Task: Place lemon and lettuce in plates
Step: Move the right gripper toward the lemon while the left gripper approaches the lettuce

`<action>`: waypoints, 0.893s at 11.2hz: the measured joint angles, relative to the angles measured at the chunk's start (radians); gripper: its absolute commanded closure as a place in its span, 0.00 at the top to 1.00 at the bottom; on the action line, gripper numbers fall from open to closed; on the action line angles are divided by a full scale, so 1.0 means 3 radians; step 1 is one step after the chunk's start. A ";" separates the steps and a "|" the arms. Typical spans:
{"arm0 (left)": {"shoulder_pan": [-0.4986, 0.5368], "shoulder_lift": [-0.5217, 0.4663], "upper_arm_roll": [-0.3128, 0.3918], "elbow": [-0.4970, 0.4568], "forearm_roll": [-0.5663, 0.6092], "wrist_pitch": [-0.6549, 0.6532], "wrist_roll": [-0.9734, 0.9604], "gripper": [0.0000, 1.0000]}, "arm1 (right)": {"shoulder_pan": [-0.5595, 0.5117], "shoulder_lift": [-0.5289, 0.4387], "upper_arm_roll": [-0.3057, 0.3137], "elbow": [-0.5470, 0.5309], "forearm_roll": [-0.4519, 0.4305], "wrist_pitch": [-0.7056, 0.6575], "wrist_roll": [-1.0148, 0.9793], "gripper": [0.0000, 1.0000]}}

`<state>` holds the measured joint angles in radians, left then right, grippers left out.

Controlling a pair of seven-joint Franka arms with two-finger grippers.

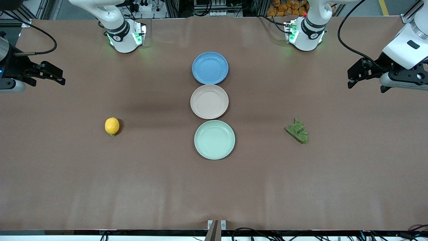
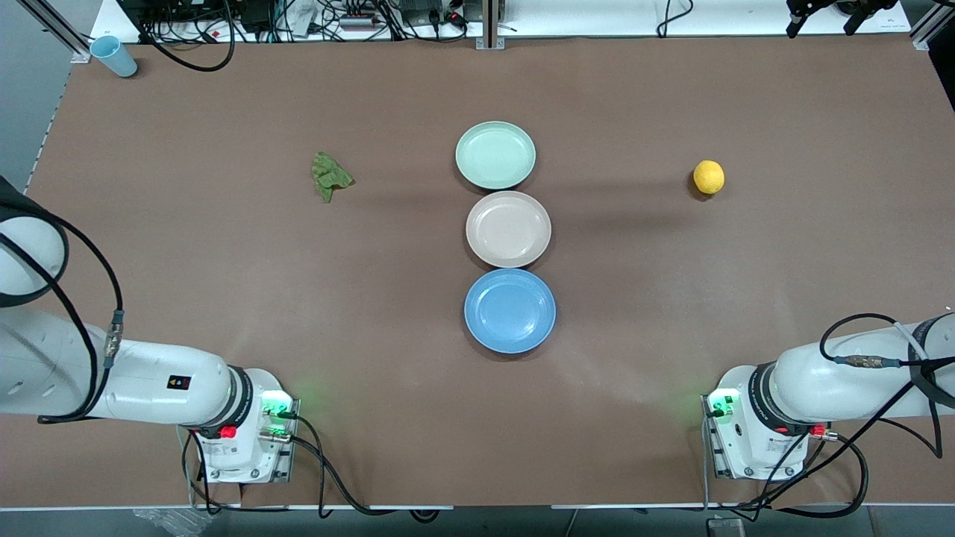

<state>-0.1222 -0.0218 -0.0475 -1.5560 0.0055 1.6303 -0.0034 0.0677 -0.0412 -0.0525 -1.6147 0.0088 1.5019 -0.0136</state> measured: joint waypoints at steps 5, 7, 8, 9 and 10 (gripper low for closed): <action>0.0001 0.0020 0.0000 0.0000 0.0000 0.0000 0.0008 1.00 | 0.0000 -0.0023 -0.0001 0.0071 0.0000 0.0003 -0.0018 1.00; 0.0004 0.0054 0.0001 -0.0013 0.0000 -0.0001 0.0009 1.00 | 0.0000 -0.0020 0.0000 0.0068 0.0000 -0.0022 -0.0035 1.00; 0.0005 0.0094 0.0002 -0.0028 0.0000 0.0006 0.0009 1.00 | 0.0000 -0.0015 0.0000 0.0043 0.0000 -0.0024 -0.0042 1.00; 0.0006 0.0138 0.0003 -0.0066 0.0000 0.0047 0.0009 1.00 | 0.0000 -0.0009 0.0000 -0.0017 0.0000 -0.0007 -0.0045 1.00; 0.0007 0.0178 0.0003 -0.0137 0.0000 0.0129 0.0009 1.00 | 0.0002 -0.0002 0.0002 -0.0129 0.0002 0.0072 -0.0048 1.00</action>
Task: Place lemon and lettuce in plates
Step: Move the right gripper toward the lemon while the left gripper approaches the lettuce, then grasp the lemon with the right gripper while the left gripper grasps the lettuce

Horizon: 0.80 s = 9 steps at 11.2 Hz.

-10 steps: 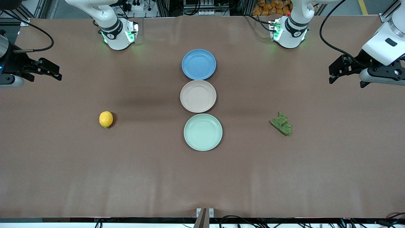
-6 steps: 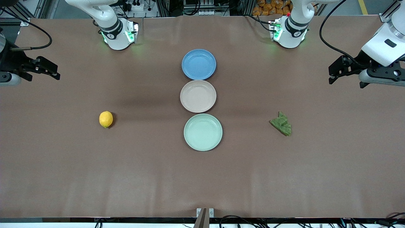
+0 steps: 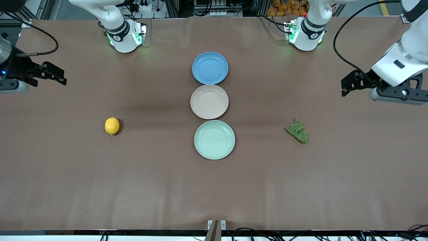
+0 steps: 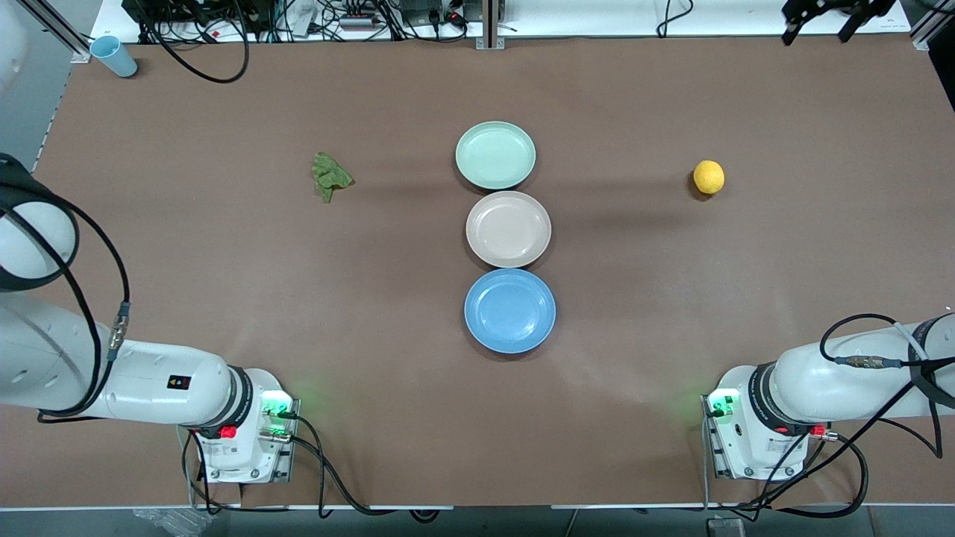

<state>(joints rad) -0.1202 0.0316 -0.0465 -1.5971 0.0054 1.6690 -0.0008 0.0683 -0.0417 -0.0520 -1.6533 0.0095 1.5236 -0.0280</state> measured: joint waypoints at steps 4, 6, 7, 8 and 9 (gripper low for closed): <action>0.0000 0.0142 -0.0001 -0.0397 -0.0105 0.0334 -0.0601 1.00 | 0.0020 0.0054 0.0019 -0.0773 0.0001 0.0773 -0.0004 1.00; 0.0005 0.0279 0.0003 -0.0500 -0.0106 0.0367 -0.0761 1.00 | 0.0015 0.0105 0.0014 -0.1198 0.0000 0.1350 -0.0004 1.00; 0.0005 0.0364 0.0004 -0.0528 -0.0106 0.0405 -0.0782 1.00 | 0.0013 0.0156 0.0011 -0.1406 -0.0004 0.1650 -0.0004 1.00; 0.0009 0.0441 0.0005 -0.0565 -0.0106 0.0497 -0.0798 1.00 | 0.0013 0.0247 0.0009 -0.1559 -0.0008 0.1909 -0.0004 1.00; 0.0017 0.0491 0.0008 -0.0646 -0.0106 0.0643 -0.0802 1.00 | 0.0014 0.0369 0.0009 -0.1655 -0.0009 0.2148 -0.0004 1.00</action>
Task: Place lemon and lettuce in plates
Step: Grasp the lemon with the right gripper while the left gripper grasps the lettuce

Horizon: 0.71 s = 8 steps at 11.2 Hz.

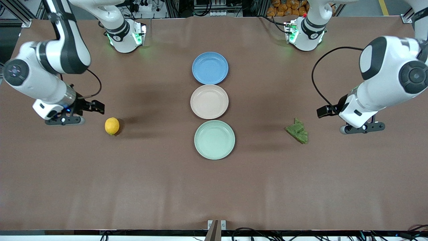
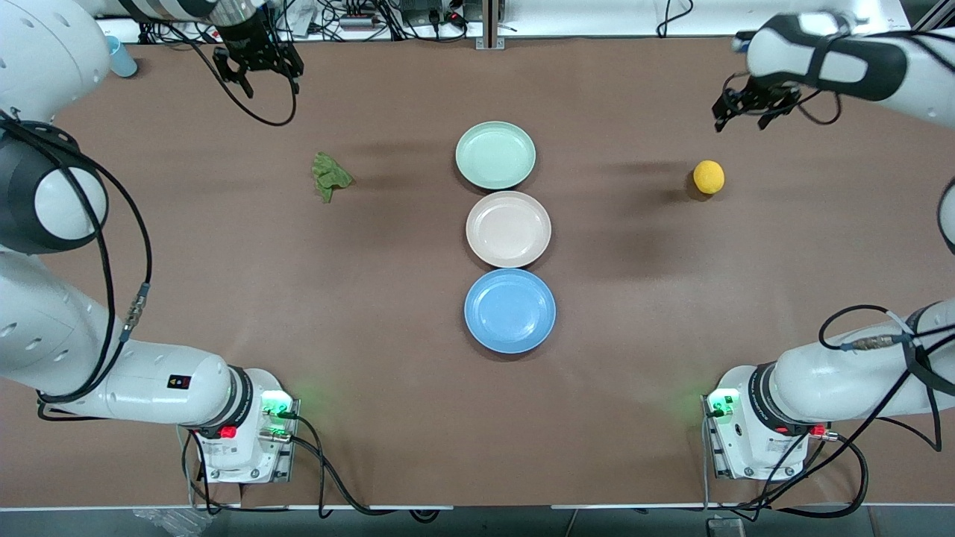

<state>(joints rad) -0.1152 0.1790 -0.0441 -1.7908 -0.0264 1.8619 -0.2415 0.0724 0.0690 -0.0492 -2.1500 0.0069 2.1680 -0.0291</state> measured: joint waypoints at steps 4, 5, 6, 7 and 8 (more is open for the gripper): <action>0.0004 0.0039 0.0004 -0.0536 0.0000 0.0662 -0.0048 1.00 | 0.0000 0.0419 0.0000 -0.0277 -0.0002 0.0771 0.0000 1.00; -0.0013 0.0049 -0.0002 -0.0646 0.0010 0.0766 -0.0061 1.00 | -0.0001 0.0486 -0.0001 -0.0313 -0.0002 0.0885 0.0000 1.00; -0.0051 0.0079 -0.0009 -0.0715 0.0068 0.0816 -0.0101 1.00 | -0.0003 0.0550 -0.0003 -0.0333 -0.0002 0.0969 0.0000 1.00; -0.0115 0.0141 -0.0017 -0.0753 0.0114 0.0882 -0.0189 1.00 | -0.0006 0.0622 -0.0006 -0.0338 -0.0001 0.1056 0.0000 1.00; -0.0180 0.0215 -0.0021 -0.0763 0.0130 0.0924 -0.0254 1.00 | -0.0009 0.0691 -0.0009 -0.0339 -0.0001 0.1140 0.0000 1.00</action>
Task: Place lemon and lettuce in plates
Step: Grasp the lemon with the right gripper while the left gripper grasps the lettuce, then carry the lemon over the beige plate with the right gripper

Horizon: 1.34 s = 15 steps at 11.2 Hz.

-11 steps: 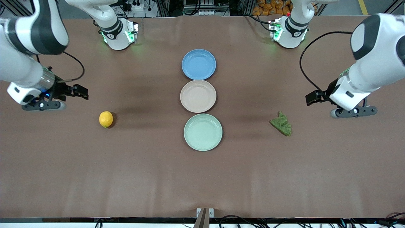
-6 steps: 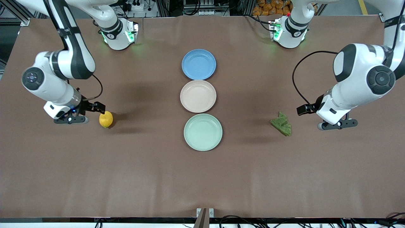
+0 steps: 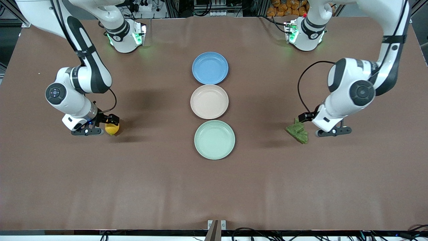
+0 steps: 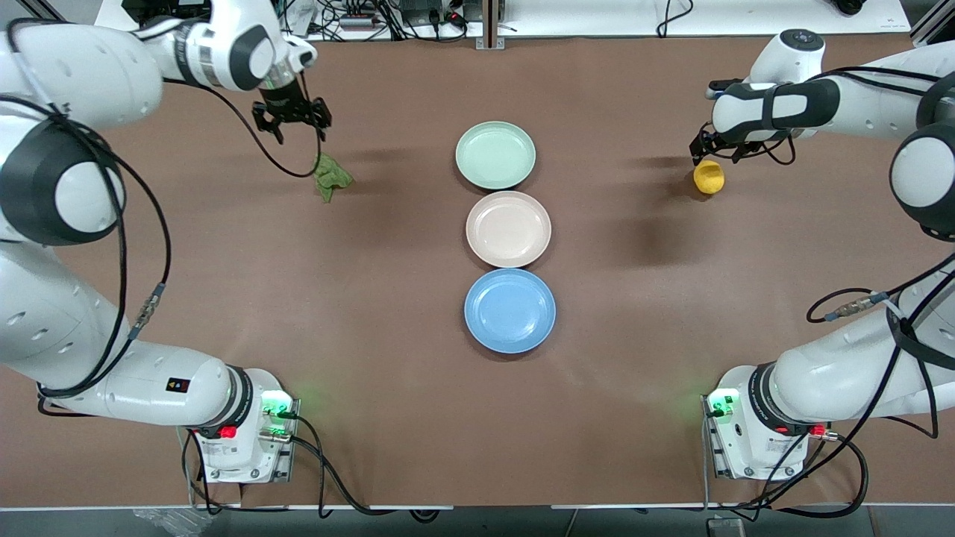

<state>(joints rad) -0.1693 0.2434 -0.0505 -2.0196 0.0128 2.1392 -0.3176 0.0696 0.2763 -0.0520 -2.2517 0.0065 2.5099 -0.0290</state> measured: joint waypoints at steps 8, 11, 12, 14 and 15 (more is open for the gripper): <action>-0.0091 0.0553 0.0002 -0.0001 0.0017 0.0427 -0.0049 1.00 | -0.0022 0.0265 -0.0032 -0.0075 0.0000 0.0365 0.0001 0.64; -0.0095 0.0749 0.0002 0.0008 0.0153 0.0617 -0.0049 1.00 | -0.0023 0.0319 -0.0038 -0.0117 0.0001 0.0454 0.0012 0.01; -0.0096 0.0799 0.0002 0.0019 0.0172 0.0636 -0.0049 1.00 | -0.0023 0.0317 -0.0038 -0.0117 0.0001 0.0454 0.0053 0.00; -0.0099 0.0887 0.0002 0.0065 0.0180 0.0644 -0.0049 1.00 | -0.0020 0.0315 -0.0035 -0.0115 0.0001 0.0450 0.0155 0.00; -0.0102 0.0924 0.0001 0.0093 0.0180 0.0644 -0.0049 1.00 | -0.0010 0.0306 -0.0028 -0.0106 0.0001 0.0415 0.0236 0.00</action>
<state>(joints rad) -0.2000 0.5206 -0.0501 -1.9919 0.0668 2.3325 -0.3323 0.0666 0.3683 -0.0604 -2.2834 0.0068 2.6345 0.0417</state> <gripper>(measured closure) 0.000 0.286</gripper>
